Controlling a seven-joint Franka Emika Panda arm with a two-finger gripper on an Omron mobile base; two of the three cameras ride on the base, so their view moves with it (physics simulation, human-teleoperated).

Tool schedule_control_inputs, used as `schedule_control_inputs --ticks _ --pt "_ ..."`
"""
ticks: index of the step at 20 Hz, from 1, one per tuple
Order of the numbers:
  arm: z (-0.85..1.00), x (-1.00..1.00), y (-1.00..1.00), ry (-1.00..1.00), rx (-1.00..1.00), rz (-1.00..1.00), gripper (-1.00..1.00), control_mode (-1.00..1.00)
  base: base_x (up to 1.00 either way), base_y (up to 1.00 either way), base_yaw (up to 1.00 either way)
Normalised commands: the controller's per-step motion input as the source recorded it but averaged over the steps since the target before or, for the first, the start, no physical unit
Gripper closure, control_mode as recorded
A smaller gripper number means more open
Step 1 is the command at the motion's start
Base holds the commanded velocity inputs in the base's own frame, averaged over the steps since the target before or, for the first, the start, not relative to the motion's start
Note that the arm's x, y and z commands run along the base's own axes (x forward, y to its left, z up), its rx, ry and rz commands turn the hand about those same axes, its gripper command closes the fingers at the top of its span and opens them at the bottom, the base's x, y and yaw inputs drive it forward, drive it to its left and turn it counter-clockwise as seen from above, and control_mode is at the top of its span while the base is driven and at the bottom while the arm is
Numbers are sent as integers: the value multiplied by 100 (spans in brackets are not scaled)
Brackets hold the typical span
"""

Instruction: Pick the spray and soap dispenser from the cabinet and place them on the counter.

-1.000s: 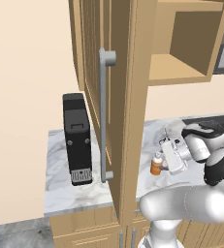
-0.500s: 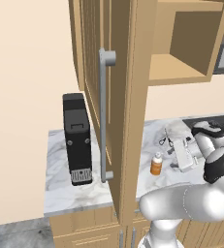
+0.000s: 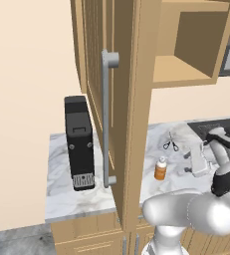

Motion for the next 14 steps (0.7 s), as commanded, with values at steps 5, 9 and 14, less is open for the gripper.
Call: schedule_control_inputs --ticks 5,9,14 --pt "9 -8 -20 10 -9 -20 -100 -100 0 0 0" --pt "1 -1 -24 15 -4 -29 -100 -100 0 0 0" --pt "0 -3 -23 16 -1 -32 -100 -100 0 0 0"
